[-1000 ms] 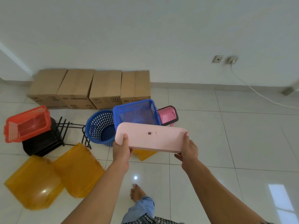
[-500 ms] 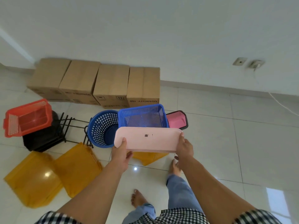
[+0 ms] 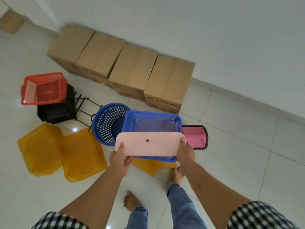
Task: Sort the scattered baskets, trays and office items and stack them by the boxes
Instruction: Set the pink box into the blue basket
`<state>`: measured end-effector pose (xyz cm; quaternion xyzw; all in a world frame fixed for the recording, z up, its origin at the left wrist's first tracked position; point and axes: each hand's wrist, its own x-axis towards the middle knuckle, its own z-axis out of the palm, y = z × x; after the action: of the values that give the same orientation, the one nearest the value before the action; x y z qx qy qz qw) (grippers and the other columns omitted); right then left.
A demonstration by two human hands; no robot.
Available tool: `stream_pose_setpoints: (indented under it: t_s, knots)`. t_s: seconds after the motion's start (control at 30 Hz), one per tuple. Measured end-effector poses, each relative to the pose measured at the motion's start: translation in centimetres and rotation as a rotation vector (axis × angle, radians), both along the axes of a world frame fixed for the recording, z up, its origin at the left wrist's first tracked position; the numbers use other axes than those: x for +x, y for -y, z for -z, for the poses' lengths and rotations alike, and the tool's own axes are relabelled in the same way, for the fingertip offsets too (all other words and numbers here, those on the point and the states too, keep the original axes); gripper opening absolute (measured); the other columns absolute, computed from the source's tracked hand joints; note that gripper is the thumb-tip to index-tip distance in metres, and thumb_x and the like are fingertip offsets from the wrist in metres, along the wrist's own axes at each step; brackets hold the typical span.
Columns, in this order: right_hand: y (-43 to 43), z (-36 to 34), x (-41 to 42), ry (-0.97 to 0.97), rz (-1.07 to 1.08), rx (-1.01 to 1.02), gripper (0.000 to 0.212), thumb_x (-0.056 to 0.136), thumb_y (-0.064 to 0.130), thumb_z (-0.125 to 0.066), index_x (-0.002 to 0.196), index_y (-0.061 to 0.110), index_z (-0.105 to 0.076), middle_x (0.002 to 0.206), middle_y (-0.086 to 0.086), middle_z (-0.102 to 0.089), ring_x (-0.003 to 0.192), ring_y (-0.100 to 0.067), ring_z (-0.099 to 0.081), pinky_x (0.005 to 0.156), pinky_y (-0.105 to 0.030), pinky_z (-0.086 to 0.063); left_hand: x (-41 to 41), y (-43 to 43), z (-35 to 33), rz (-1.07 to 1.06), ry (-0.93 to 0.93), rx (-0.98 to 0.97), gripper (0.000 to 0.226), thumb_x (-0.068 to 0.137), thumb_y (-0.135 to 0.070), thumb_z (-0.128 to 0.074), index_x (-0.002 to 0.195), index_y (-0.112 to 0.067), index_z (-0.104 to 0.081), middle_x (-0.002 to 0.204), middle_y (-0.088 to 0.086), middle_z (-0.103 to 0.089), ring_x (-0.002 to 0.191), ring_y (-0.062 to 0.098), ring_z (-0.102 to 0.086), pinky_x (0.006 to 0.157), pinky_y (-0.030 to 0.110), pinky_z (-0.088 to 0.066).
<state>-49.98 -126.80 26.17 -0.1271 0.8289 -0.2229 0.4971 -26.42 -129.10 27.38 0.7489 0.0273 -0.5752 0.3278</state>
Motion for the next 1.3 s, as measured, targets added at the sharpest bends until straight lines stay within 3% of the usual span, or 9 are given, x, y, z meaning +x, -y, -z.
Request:
stream_pose_setpoints:
  t_s: [0.13, 0.27, 0.37, 0.5, 0.67, 0.87, 1.07, 1.17, 1.3]
  knots:
    - [3.9, 4.2, -1.9, -0.062, -0.206, -0.014, 0.054, 0.107, 0.052, -0.028, 0.130, 0.014, -0.059, 0.122, -0.017, -0.065, 0.111, -0.038, -0.059, 0.096, -0.045, -0.047, -0.9, 1.8, 4.9, 0.236, 0.298, 0.057, 0.038, 0.098, -0.041, -0.060, 0.126, -0.015, -0.056, 0.131, 0.010, -0.059, 0.115, 0.032, -0.059, 0.101, 0.051, -0.050]
    - [7.0, 8.2, -2.7, -0.065, -0.308, 0.003, 0.054, 0.108, 0.048, -0.029, 0.133, 0.009, -0.056, 0.129, -0.022, -0.061, 0.118, -0.041, -0.057, 0.101, -0.049, -0.045, -1.7, 3.1, 8.6, 0.435, 0.313, 0.110, 0.049, 0.094, -0.047, -0.063, 0.133, -0.018, -0.055, 0.131, 0.006, -0.056, 0.121, 0.032, -0.055, 0.102, 0.051, -0.049]
    - [8.7, 10.2, -2.9, -0.047, -0.439, 0.059, 0.055, 0.109, 0.046, -0.027, 0.138, 0.006, -0.052, 0.135, -0.023, -0.057, 0.123, -0.040, -0.054, 0.103, -0.046, -0.043, -1.9, 3.5, 10.8, 0.481, 0.356, 0.206, 0.063, 0.091, -0.053, -0.065, 0.143, -0.021, -0.046, 0.139, 0.009, -0.049, 0.120, 0.034, -0.054, 0.095, 0.049, -0.055]
    - [10.2, 11.7, -2.9, -0.020, -0.604, 0.107, 0.046, 0.107, 0.027, -0.041, 0.149, 0.008, -0.036, 0.143, -0.022, -0.051, 0.130, -0.040, -0.050, 0.106, -0.044, -0.042, -1.8, 3.3, 13.0, 0.508, 0.329, 0.237, 0.065, 0.093, -0.051, -0.064, 0.145, -0.018, -0.045, 0.142, 0.008, -0.047, 0.122, 0.032, -0.052, 0.094, 0.046, -0.056]
    - [11.0, 12.6, -2.5, 0.002, -0.658, 0.153, 0.069, 0.100, 0.031, -0.060, 0.152, 0.005, -0.022, 0.149, -0.026, -0.040, 0.133, -0.041, -0.047, 0.108, -0.043, -0.042, -2.3, 2.9, 13.7, 0.475, 0.274, 0.244, 0.062, 0.092, -0.047, -0.067, 0.143, -0.021, -0.044, 0.143, 0.007, -0.047, 0.125, 0.032, -0.052, 0.095, 0.044, -0.052]
    - [11.5, 13.2, -1.8, 0.018, -0.652, 0.142, 0.099, 0.096, 0.035, -0.066, 0.161, 0.012, 0.006, 0.159, -0.025, -0.020, 0.143, -0.040, -0.033, 0.112, -0.041, -0.035, -3.0, 3.5, 14.5, 0.526, 0.188, 0.219, 0.067, 0.093, -0.050, -0.066, 0.149, -0.023, -0.041, 0.149, 0.001, -0.043, 0.132, 0.028, -0.045, 0.094, 0.042, -0.046]
    - [11.4, 13.7, -1.7, 0.036, -0.791, 0.184, 0.090, 0.099, 0.042, -0.059, 0.161, 0.011, -0.001, 0.162, -0.028, -0.010, 0.143, -0.042, -0.032, 0.115, -0.043, -0.033, -4.2, 3.3, 14.9, 0.541, 0.116, 0.194, 0.068, 0.093, -0.051, -0.065, 0.150, -0.023, -0.041, 0.152, -0.002, -0.040, 0.136, 0.026, -0.040, 0.101, 0.042, -0.042]
    - [10.8, 13.0, -1.8, 0.025, -0.784, 0.157, 0.088, 0.099, 0.041, -0.060, 0.162, 0.014, -0.004, 0.161, -0.025, -0.018, 0.141, -0.041, -0.036, 0.110, -0.041, -0.038, -4.7, 2.9, 14.1, 0.563, 0.166, 0.171, 0.068, 0.093, -0.051, -0.064, 0.151, -0.023, -0.040, 0.150, 0.001, -0.041, 0.132, 0.026, -0.043, 0.098, 0.042, -0.045]
    - [9.3, 11.1, -1.9, -0.011, -0.806, 0.123, 0.082, 0.099, 0.038, -0.059, 0.160, 0.013, -0.011, 0.155, -0.023, -0.031, 0.132, -0.040, -0.047, 0.104, -0.042, -0.045, -5.1, 2.4, 12.1, 0.697, 0.315, 0.135, 0.068, 0.096, -0.048, -0.061, 0.153, -0.020, -0.038, 0.157, 0.004, -0.035, 0.139, 0.030, -0.039, 0.112, 0.048, -0.039]
